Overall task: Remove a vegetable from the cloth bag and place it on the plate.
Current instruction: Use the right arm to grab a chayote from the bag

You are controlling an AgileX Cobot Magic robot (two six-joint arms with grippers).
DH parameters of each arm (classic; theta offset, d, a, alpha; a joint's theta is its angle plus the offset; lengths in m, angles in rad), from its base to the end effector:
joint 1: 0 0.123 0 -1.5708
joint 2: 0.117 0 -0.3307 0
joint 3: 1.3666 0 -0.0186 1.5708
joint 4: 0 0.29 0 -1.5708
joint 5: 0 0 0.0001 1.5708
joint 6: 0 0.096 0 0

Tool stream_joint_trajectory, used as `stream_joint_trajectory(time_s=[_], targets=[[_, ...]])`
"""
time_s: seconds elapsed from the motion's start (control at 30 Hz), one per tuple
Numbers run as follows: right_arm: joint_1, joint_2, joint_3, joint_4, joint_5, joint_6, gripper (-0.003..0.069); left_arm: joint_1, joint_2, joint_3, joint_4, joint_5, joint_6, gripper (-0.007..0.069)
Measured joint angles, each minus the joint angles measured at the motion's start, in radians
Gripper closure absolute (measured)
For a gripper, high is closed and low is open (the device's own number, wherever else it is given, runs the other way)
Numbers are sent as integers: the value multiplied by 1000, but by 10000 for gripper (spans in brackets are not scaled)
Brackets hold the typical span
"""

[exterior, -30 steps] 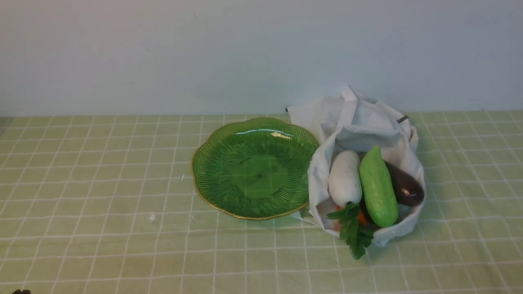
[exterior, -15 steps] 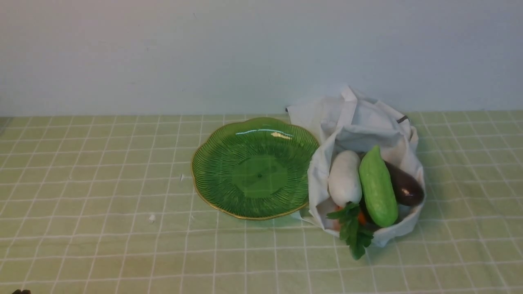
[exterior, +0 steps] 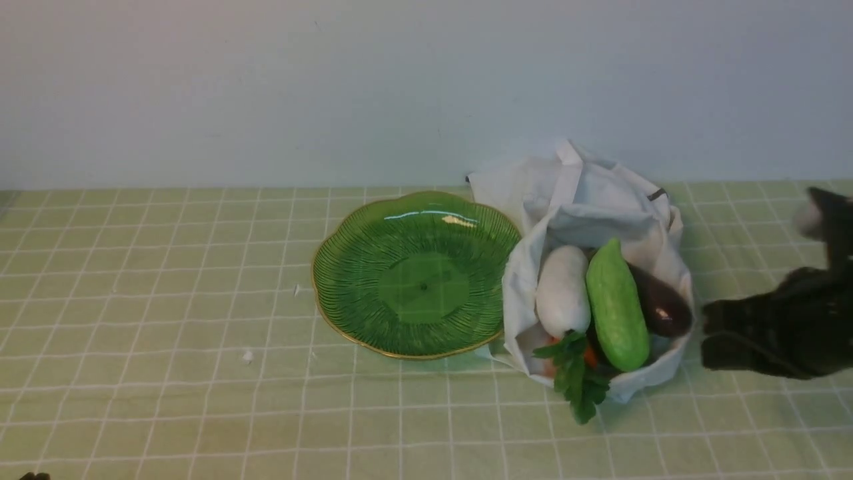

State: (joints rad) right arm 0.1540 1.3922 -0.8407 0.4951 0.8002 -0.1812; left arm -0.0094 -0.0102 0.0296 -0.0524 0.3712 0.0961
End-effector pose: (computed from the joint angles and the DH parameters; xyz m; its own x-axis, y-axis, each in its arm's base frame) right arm 0.2715 0.0753 0.2557 -0.9538 0.0209 -0.2996 -0.0982 0.9210 0.3770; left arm 0.0508 -0.0023 0.1677 -0.2967 0.0500 -0.9537 0.0416 0.9984 0.0394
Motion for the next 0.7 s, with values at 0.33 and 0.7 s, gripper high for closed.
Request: stream_joint_trajectory(time_s=[0.33,0.7], targets=[[97,205,-183,-163,-59,114,557,0,0,0,0,0,0,629],[113,205,-201,-173,-120,66,221,0,0,0,0,0,0,629]])
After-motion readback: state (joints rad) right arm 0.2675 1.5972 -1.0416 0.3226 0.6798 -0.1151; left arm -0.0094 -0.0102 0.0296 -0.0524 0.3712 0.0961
